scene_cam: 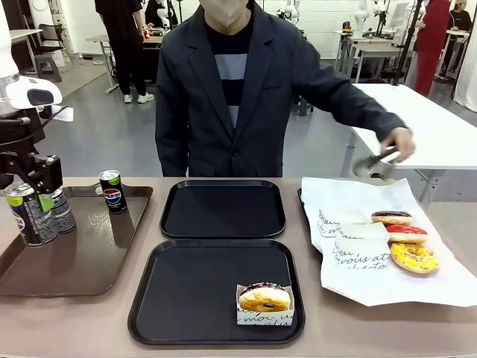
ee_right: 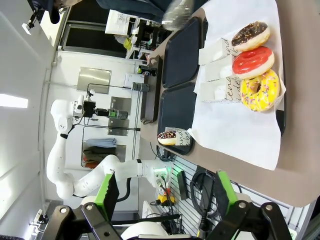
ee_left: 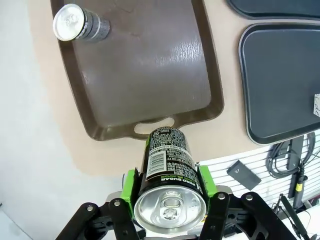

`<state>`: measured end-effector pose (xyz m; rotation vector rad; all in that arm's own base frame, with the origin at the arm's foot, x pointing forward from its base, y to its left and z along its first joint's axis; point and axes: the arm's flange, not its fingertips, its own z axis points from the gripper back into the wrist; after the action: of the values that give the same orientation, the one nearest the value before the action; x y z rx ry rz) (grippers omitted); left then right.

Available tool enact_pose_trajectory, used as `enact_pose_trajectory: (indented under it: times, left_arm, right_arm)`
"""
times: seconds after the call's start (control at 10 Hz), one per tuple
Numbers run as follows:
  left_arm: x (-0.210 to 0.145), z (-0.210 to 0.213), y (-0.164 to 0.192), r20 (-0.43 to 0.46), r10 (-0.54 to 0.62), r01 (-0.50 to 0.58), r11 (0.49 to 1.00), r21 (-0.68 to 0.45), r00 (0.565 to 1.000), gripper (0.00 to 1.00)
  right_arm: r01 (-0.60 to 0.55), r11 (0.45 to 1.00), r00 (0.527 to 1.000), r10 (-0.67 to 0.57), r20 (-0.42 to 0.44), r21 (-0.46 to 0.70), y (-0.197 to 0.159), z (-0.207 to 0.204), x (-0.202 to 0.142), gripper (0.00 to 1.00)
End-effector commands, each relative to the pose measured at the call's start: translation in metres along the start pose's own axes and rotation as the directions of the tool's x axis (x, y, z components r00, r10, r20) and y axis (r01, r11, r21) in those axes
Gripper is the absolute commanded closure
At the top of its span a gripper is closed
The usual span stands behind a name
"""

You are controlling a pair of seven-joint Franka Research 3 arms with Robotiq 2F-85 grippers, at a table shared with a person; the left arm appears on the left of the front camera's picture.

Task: Set up donuts and drinks on trays.
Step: Pick up one Pepsi coke and place it on the Flat Tray.

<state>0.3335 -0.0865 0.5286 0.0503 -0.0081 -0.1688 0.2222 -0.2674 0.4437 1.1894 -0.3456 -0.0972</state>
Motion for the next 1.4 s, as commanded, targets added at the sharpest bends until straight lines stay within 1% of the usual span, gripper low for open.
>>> enact_pose_trajectory:
  times: [0.0,0.2,0.3,0.6,0.8,0.9,1.1,1.3]
  left_arm:
    - [-0.004,-0.004,-0.024,0.112,-0.089,0.095,0.994,-0.054,0.990,0.42]
    - [-0.006,-0.004,-0.065,0.177,-0.132,0.151,0.983,-0.103,0.975,0.42]
    - [-0.006,-0.006,-0.086,0.180,-0.148,0.169,0.980,-0.102,0.972,0.42]
    - [0.002,-0.031,-0.154,0.119,-0.229,0.240,0.967,-0.083,0.966,0.42]
    - [0.012,-0.048,-0.204,0.098,-0.309,0.316,0.947,-0.060,0.946,0.42]
    - [0.016,-0.060,-0.228,0.103,-0.347,0.353,0.935,-0.045,0.932,0.42]
    - [0.023,-0.080,-0.258,0.080,-0.389,0.392,0.919,-0.029,0.918,0.42]
    - [0.023,-0.095,-0.281,0.075,-0.426,0.428,0.904,-0.014,0.902,0.42]
  right_arm:
    - [-0.018,1.000,1.000,0.018,0.010,0.023,0.000,0.001,0.002,0.00]
    - [-0.018,1.000,1.000,0.018,0.010,0.023,0.000,0.001,0.002,0.00]
    - [-0.018,1.000,1.000,0.018,0.010,0.023,0.000,0.001,0.002,0.00]
    - [-0.018,1.000,1.000,0.018,0.010,0.023,0.000,0.001,0.002,0.00]
    - [-0.018,1.000,1.000,0.018,0.010,0.023,0.000,0.001,0.002,0.00]
    - [-0.018,1.000,1.000,0.018,0.010,0.023,0.000,0.001,0.002,0.00]
    - [-0.018,1.000,1.000,0.018,0.010,0.023,0.000,0.001,0.002,0.00]
    - [-0.018,1.000,1.000,0.018,0.010,0.023,0.000,0.001,0.002,0.00]
